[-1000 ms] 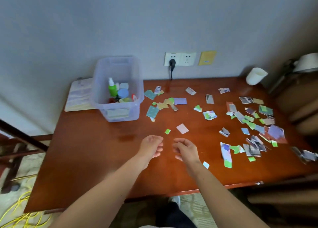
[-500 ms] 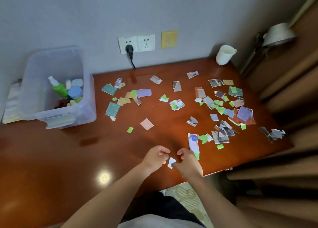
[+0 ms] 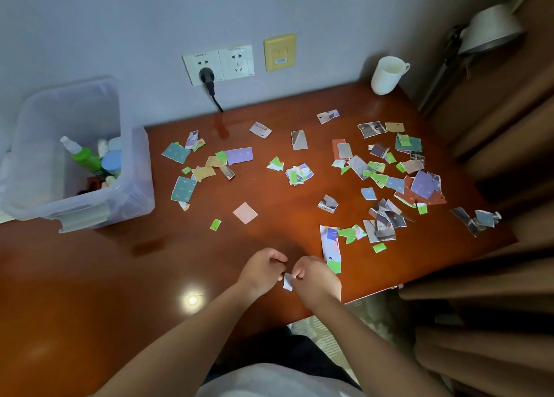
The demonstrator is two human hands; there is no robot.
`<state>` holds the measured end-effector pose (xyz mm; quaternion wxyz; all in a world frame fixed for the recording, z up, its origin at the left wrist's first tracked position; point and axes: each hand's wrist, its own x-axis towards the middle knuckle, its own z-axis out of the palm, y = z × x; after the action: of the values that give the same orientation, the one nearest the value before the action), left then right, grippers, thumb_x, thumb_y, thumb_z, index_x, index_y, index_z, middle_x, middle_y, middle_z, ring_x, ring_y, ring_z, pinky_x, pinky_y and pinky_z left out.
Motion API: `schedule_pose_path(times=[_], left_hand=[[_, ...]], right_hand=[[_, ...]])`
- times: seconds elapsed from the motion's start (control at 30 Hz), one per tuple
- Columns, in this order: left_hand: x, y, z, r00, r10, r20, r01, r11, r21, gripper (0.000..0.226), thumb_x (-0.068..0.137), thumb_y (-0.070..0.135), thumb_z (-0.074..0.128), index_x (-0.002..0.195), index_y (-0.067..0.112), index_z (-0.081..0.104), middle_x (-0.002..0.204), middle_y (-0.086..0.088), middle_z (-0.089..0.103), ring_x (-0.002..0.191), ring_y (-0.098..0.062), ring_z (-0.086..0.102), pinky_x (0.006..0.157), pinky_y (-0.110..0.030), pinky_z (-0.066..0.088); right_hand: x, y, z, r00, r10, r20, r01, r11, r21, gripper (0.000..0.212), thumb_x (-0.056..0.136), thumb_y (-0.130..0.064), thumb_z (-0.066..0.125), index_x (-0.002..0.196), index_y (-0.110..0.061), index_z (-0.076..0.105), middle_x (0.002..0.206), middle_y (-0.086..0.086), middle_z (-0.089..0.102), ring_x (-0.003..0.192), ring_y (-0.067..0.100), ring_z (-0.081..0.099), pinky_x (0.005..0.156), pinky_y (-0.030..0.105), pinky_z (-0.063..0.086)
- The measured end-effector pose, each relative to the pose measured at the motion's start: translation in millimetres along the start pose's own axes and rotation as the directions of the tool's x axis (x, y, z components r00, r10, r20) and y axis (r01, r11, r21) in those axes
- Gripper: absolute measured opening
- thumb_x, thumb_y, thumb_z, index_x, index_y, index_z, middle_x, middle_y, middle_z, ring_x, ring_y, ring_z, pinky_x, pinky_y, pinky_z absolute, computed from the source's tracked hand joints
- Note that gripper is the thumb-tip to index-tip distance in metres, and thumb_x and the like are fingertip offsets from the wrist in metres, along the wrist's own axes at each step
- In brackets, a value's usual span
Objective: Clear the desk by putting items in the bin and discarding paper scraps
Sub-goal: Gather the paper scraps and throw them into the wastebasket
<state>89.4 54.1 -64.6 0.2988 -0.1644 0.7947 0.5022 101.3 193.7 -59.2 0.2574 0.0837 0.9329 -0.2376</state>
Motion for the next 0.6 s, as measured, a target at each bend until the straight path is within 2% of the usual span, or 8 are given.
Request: schedule_pose_path(times=[0.07, 0.17, 0.23, 0.3, 0.37, 0.47, 0.53, 0.6], left_hand=[[0, 8, 2, 0.999, 0.033, -0.001, -0.033, 0.999, -0.017, 0.018, 0.089, 0.013, 0.053, 0.09, 0.024, 0.066, 0.085, 0.006, 0.069, 0.079, -0.013, 0.065, 0.081, -0.034, 0.053], [4, 22, 7, 0.994, 0.104, 0.014, -0.104, 0.995, -0.002, 0.017, 0.093, 0.014, 0.052, 0.096, 0.018, 0.069, 0.09, 0.006, 0.065, 0.087, -0.012, 0.062, 0.078, -0.025, 0.05], [8, 32, 12, 0.995, 0.101, -0.002, -0.101, 0.993, -0.057, 0.018, 0.094, 0.01, 0.052, 0.098, 0.013, 0.069, 0.09, 0.003, 0.065, 0.085, -0.012, 0.062, 0.077, -0.024, 0.051], [13, 41, 17, 0.999, 0.045, -0.02, -0.047, 0.988, -0.149, 0.019, 0.096, 0.008, 0.051, 0.102, 0.008, 0.069, 0.089, -0.004, 0.066, 0.079, -0.013, 0.063, 0.075, -0.026, 0.054], [18, 50, 22, 0.999, -0.043, -0.012, 0.038, 0.963, -0.267, 0.02, 0.097, 0.008, 0.05, 0.106, 0.008, 0.068, 0.088, -0.008, 0.065, 0.074, -0.015, 0.062, 0.074, -0.027, 0.057], [22, 64, 27, 0.988, -0.151, 0.022, 0.147, 0.907, -0.395, 0.021, 0.098, 0.005, 0.048, 0.106, 0.01, 0.066, 0.089, -0.008, 0.062, 0.072, -0.015, 0.06, 0.075, -0.028, 0.057], [24, 71, 30, 0.976, -0.216, 0.041, 0.213, 0.884, -0.417, 0.025, 0.098, 0.003, 0.045, 0.105, 0.013, 0.066, 0.092, -0.008, 0.059, 0.073, -0.014, 0.058, 0.072, -0.026, 0.055], [27, 76, 32, 0.964, -0.261, 0.045, 0.256, 0.876, -0.409, 0.03, 0.099, 0.002, 0.04, 0.108, 0.013, 0.066, 0.089, -0.006, 0.057, 0.068, -0.013, 0.053, 0.062, -0.022, 0.05]], right_hand=[[3, 1, -4, 0.998, 0.052, 0.035, -0.059, 0.967, 0.249, 0.008, 0.082, -0.034, 0.068, 0.08, -0.027, 0.063, 0.085, -0.008, 0.068, 0.078, 0.014, 0.065, 0.067, 0.031, 0.057], [3, 1, -22, 0.986, 0.122, 0.11, -0.164, 0.773, 0.612, 0.011, 0.079, -0.023, 0.075, 0.083, -0.016, 0.067, 0.074, 0.002, 0.072, 0.066, 0.015, 0.069, 0.055, 0.027, 0.056], [4, 4, -33, 0.986, 0.107, 0.125, -0.164, 0.704, 0.691, 0.012, 0.08, -0.019, 0.076, 0.087, -0.012, 0.069, 0.075, 0.003, 0.073, 0.061, 0.011, 0.068, 0.05, 0.023, 0.053], [7, 10, -42, 0.989, 0.097, 0.107, -0.145, 0.674, 0.724, 0.008, 0.082, -0.017, 0.073, 0.09, -0.015, 0.071, 0.079, 0.003, 0.074, 0.061, 0.009, 0.068, 0.053, 0.023, 0.054], [14, 19, -46, 0.988, 0.151, 0.029, -0.125, 0.674, 0.728, 0.008, 0.084, -0.022, 0.07, 0.092, -0.019, 0.07, 0.084, -0.001, 0.072, 0.068, 0.01, 0.068, 0.06, 0.028, 0.057], [28, 37, -48, 0.963, 0.225, -0.151, -0.112, 0.838, 0.533, 0.027, 0.084, -0.032, 0.069, 0.109, -0.024, 0.062, 0.1, -0.005, 0.065, 0.081, 0.01, 0.061, 0.068, 0.026, 0.055], [34, 46, -49, 0.964, 0.201, -0.173, -0.122, 0.915, 0.385, 0.043, 0.084, -0.031, 0.068, 0.124, -0.026, 0.053, 0.12, -0.001, 0.057, 0.088, 0.009, 0.056, 0.066, 0.023, 0.052], [40, 49, -52, 0.972, 0.167, -0.168, -0.123, 0.961, 0.247, 0.058, 0.085, -0.032, 0.068, 0.137, -0.031, 0.043, 0.138, 0.001, 0.045, 0.093, 0.012, 0.057, 0.062, 0.021, 0.051]])
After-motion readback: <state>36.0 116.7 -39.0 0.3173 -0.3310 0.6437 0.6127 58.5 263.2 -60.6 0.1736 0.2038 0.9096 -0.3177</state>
